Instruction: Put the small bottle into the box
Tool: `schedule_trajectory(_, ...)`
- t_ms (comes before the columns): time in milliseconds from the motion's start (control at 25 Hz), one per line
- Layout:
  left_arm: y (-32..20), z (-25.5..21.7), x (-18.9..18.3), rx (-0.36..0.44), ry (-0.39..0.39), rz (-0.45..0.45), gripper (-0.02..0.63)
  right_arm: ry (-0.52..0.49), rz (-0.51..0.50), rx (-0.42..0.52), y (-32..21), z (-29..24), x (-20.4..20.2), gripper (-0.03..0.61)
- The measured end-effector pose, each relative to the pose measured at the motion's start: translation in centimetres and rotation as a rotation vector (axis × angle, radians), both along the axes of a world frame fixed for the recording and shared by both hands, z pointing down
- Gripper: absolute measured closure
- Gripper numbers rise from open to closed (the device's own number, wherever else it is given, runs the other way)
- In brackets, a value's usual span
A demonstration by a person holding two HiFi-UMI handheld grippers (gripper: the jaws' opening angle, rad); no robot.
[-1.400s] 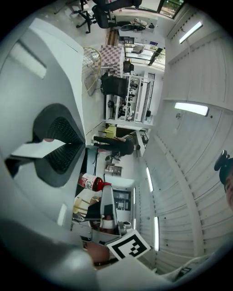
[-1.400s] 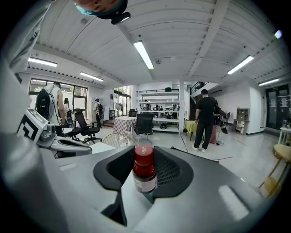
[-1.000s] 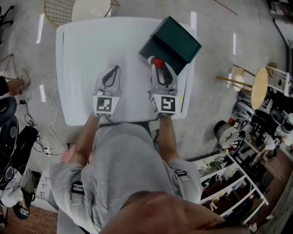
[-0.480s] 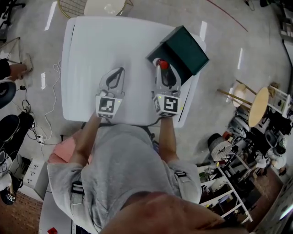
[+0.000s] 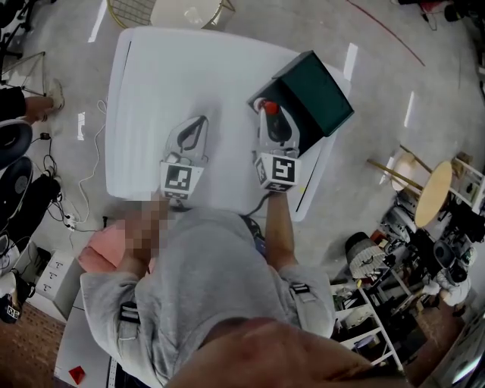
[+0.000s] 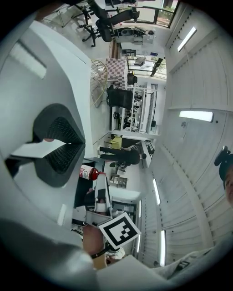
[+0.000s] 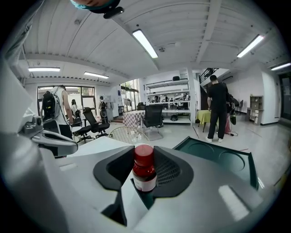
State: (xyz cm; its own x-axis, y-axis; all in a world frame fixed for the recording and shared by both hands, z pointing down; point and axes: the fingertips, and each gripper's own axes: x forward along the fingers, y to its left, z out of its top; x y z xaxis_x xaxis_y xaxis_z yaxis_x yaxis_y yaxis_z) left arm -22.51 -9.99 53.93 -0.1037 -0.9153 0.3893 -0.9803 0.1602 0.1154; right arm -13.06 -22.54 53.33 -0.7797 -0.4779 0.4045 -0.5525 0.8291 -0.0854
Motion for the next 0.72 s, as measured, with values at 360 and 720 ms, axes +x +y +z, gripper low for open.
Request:
schedule_trajectory(360,-0.1,0.6,-0.6,-0.026,0.009,-0.022,0.603,0.009,-0.016,-0.047,-0.3,1.9,-0.6,0.446)
schedule_trajectory(720,-0.7,1.7,-0.7,-0.041,0.012,-0.013,0.603,0.033,-0.017,-0.074,-0.4,3.8,-0.8,0.446)
